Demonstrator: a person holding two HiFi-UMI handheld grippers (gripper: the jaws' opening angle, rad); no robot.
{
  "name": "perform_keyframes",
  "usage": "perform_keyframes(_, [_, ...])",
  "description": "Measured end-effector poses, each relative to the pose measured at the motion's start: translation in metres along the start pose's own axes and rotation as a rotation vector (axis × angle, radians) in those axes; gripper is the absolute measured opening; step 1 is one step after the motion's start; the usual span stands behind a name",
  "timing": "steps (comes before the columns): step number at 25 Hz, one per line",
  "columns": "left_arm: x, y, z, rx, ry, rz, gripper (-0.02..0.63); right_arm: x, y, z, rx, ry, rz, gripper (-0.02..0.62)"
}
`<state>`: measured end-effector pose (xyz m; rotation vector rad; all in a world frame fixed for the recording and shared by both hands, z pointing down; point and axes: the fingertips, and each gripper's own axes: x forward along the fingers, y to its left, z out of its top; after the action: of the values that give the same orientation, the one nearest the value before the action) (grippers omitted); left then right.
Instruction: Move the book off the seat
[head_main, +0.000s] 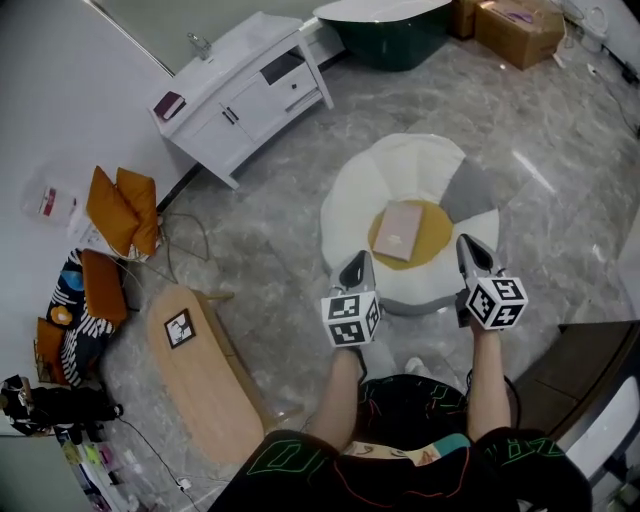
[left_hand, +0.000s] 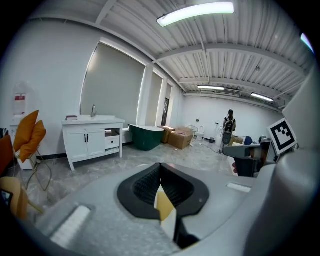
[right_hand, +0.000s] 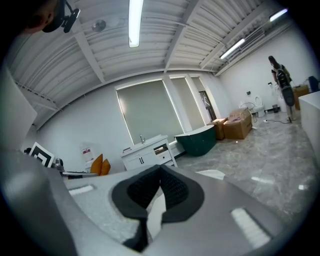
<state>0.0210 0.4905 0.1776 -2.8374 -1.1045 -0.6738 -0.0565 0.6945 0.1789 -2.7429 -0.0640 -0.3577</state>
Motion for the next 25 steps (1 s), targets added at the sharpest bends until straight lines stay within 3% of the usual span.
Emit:
perform_keyframes(6, [0.043, 0.023, -0.053, -0.061, 0.15, -0.03, 0.011, 0.032, -0.007, -0.054, 0.017, 0.122, -0.059, 0.003])
perform_keyframes(11, [0.094, 0.049, -0.08, -0.1, 0.223, -0.067, 0.011, 0.078, -0.013, -0.079, 0.007, 0.203, -0.101, 0.003])
perform_keyframes(18, [0.146, 0.091, -0.113, -0.096, 0.317, -0.144, 0.011, 0.135, 0.001, -0.116, -0.004, 0.305, -0.133, 0.003])
perform_keyframes(25, [0.17, 0.099, -0.161, -0.094, 0.396, -0.202, 0.011, 0.154, -0.005, -0.168, -0.01, 0.397, -0.168, 0.003])
